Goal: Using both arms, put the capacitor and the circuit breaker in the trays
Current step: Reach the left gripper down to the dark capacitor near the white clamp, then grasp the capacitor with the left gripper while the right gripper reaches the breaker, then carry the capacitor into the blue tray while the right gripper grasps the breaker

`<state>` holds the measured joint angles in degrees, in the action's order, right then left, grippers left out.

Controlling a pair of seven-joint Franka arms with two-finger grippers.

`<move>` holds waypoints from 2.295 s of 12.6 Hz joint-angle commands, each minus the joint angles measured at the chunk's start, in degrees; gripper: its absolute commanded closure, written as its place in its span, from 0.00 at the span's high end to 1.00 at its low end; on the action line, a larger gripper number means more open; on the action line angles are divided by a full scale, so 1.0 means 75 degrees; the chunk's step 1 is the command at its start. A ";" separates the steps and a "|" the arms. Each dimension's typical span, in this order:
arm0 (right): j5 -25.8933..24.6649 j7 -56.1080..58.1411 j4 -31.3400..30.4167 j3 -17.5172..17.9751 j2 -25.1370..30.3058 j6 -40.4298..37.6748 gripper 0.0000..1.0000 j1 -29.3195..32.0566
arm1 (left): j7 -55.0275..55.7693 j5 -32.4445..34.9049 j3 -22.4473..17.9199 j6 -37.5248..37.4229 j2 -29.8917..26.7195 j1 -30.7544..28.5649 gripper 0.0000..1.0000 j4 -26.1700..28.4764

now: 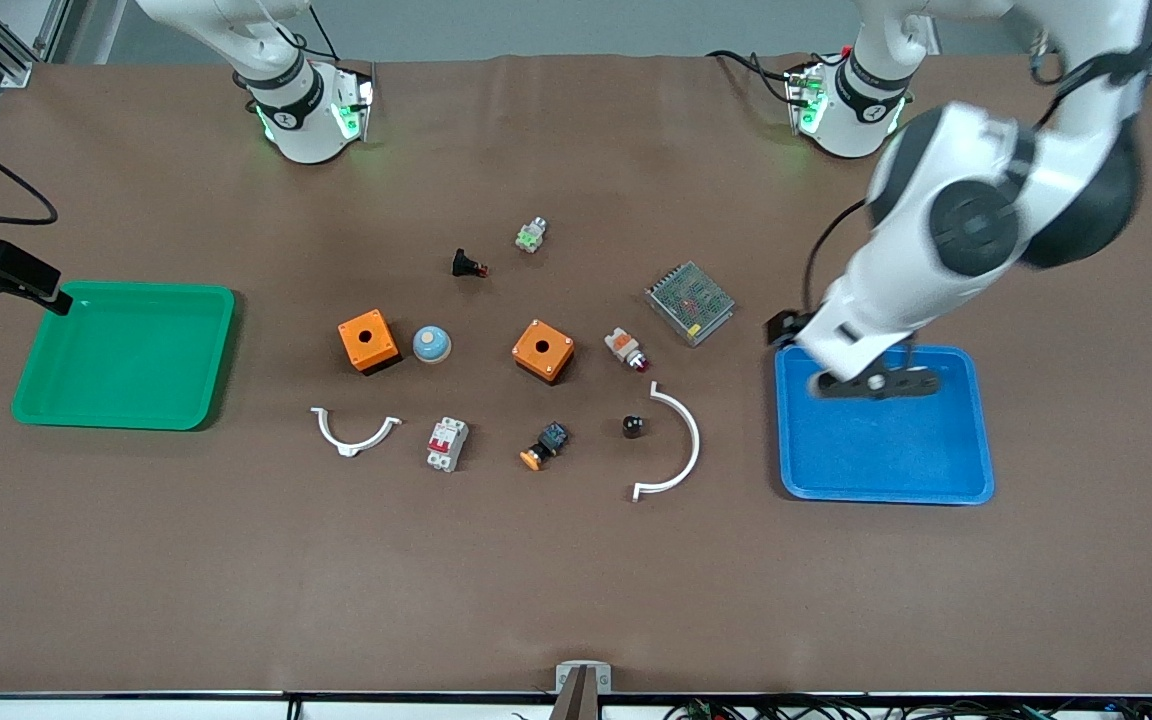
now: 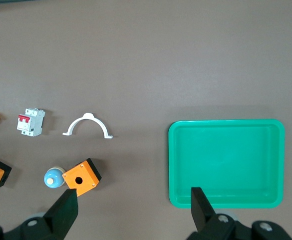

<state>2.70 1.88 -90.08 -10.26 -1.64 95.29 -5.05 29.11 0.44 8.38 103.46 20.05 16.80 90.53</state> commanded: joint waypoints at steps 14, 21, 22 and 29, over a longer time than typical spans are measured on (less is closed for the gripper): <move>0.0518 -0.0767 -0.0024 0.0055 -0.1408 0.0874 1.00 -0.1798 | 0.3524 0.0117 -0.0403 0.4252 0.3970 0.2026 0.55 -0.1347; 0.0600 -0.3574 0.0011 0.0067 -0.2814 0.2011 1.00 -0.3474 | 0.3490 0.0703 -0.0403 0.3109 0.2954 0.1431 0.01 -0.1277; 0.0728 -0.4043 0.0011 0.0067 -0.3060 0.2291 1.00 -0.3754 | 0.3373 0.0715 -0.0391 0.2547 0.2592 0.1127 0.01 -0.1173; 0.0683 -0.5150 0.0456 0.0055 -0.4725 0.3500 1.00 -0.3956 | 0.1174 0.0949 -0.0321 0.2353 0.0726 -0.1297 0.00 0.1451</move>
<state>6.72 -36.15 -89.77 -9.66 -34.70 121.86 -35.70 42.80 6.58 4.97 118.93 29.79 11.92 94.55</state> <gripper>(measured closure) 0.000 0.652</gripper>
